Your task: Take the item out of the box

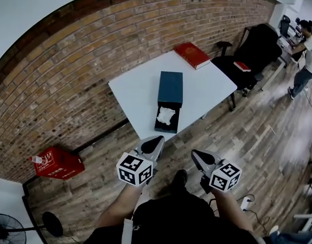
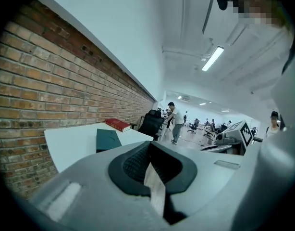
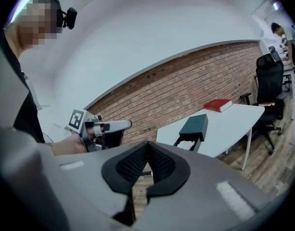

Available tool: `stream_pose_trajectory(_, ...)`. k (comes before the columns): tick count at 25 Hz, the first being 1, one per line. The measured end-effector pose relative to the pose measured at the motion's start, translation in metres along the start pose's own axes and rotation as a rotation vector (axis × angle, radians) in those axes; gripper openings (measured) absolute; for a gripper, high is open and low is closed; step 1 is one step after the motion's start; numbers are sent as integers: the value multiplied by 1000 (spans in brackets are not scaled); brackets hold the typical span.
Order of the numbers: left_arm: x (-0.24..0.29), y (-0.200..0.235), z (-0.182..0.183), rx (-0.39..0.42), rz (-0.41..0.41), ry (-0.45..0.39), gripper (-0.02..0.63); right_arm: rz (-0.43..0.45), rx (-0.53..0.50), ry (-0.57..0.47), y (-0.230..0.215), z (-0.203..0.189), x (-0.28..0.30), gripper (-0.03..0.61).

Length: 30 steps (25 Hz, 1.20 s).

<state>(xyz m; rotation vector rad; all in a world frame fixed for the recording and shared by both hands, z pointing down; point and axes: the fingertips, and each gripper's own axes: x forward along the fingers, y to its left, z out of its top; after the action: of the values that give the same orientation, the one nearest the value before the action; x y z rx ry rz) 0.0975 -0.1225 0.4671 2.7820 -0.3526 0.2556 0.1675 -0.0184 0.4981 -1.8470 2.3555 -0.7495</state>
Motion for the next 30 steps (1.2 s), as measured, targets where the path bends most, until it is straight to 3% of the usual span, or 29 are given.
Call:
stream_pose_trajectory(5, 52, 9, 30, 36, 41, 17, 3, 18, 27, -9, -62, 36, 12, 0)
stream_pose_trajectory(11, 73, 24, 48, 52, 101, 6, 3, 32, -10, 26, -104, 60, 31, 0)
stream_pose_trajectory(23, 34, 100, 61, 44, 144, -37, 3, 83, -72, 141, -61, 62, 129, 0)
stream_pose_trajectory(30, 10, 132, 42, -5, 172, -51, 3, 101, -152, 203, -36, 48, 173, 1)
